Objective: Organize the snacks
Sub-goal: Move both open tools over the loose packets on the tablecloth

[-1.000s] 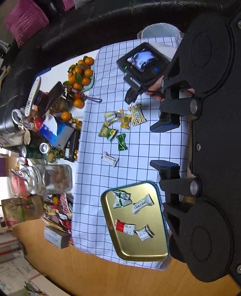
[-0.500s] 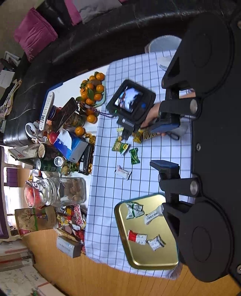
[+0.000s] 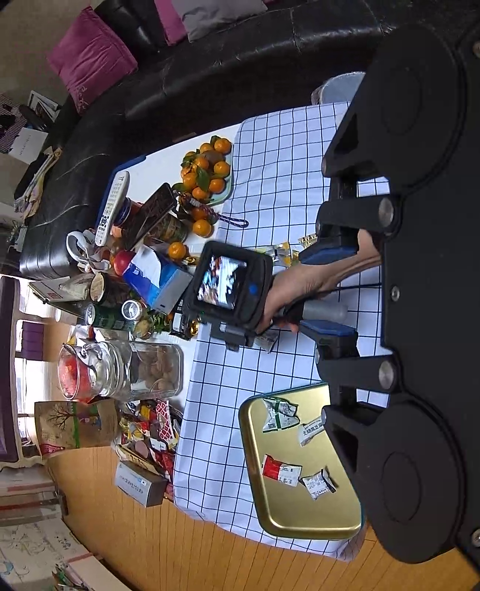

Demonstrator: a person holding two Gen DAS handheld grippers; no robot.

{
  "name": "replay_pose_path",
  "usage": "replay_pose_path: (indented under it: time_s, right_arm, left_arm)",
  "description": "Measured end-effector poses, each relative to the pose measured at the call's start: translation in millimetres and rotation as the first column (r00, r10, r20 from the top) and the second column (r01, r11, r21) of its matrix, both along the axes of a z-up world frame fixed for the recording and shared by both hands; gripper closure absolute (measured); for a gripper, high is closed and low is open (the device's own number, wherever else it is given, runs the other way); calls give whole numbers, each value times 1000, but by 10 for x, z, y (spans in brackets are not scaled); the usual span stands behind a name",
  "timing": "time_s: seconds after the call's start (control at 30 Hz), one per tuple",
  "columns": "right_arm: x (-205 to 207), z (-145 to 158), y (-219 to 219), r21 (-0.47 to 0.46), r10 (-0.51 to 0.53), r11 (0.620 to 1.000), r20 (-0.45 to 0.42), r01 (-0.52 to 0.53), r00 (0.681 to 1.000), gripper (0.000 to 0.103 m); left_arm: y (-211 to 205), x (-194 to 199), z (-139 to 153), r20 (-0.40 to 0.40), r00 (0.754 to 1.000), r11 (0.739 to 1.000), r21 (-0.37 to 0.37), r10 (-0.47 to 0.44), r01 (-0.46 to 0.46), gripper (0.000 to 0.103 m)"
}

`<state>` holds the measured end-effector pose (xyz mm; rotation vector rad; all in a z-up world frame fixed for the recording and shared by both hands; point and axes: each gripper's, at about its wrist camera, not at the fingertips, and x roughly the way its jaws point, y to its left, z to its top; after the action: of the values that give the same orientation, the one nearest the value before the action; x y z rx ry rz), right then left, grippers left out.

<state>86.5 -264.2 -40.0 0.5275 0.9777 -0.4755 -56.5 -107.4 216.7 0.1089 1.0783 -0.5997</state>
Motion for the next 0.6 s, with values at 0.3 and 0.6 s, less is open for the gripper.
replay_pose_path:
  time_s: [0.3,0.6]
  right_arm:
    - [-88,-302,-55,-88,-42,995,-63,36,997,61]
    - [-968,-269,-474,-55,-217,975,-52,214,975,62]
  left_arm:
    - [-108,-67,-19,-2,999,999,12,-45,45,59]
    - [-212,-245,35,8,997,997,5,-75,75,59]
